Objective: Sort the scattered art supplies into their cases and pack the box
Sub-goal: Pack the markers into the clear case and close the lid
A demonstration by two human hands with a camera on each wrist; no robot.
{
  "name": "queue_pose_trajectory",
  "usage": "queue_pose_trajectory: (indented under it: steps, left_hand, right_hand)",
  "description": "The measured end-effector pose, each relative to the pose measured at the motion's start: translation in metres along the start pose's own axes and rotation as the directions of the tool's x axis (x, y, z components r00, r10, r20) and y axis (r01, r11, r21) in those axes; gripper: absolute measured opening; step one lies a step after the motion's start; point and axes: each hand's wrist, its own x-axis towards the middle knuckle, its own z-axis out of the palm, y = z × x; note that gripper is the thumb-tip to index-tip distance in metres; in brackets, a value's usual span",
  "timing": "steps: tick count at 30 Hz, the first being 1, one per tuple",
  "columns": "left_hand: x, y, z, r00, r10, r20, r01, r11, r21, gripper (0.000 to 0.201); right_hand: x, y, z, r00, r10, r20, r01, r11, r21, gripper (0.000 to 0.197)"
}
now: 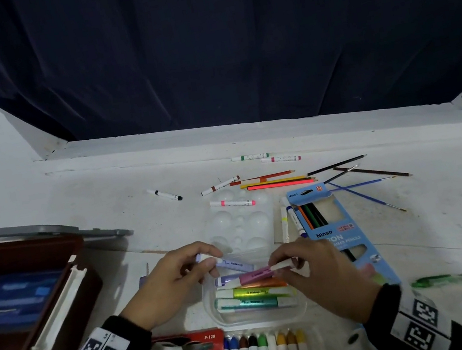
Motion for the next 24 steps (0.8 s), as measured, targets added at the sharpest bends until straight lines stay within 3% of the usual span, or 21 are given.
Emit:
queue_pose_trajectory:
  steps: [6, 12, 19, 24]
  left_hand:
    - [0.007, 0.007, 0.002, 0.993, 0.069, 0.100, -0.091, 0.966, 0.243, 0.014]
    - [0.015, 0.002, 0.003, 0.977, 0.172, 0.125, -0.212, 0.831, 0.514, 0.012]
    - [0.011, 0.002, 0.006, 0.971, 0.189, 0.146, -0.237, 0.687, 0.687, 0.019]
    - [0.014, 0.001, 0.009, 0.979, 0.143, 0.144, -0.203, 0.692, 0.693, 0.023]
  right_hand:
    - [0.004, 0.000, 0.010, 0.991, -0.117, 0.069, 0.127, 0.978, -0.164, 0.013]
    - [0.008, -0.006, 0.010, 0.982, -0.125, 0.141, 0.156, 0.959, -0.237, 0.016]
    - [0.010, -0.012, 0.009, 0.979, -0.062, 0.192, 0.121, 0.943, -0.311, 0.022]
    - [0.011, -0.015, 0.008, 0.977, -0.026, 0.210, 0.095, 0.941, -0.326, 0.025]
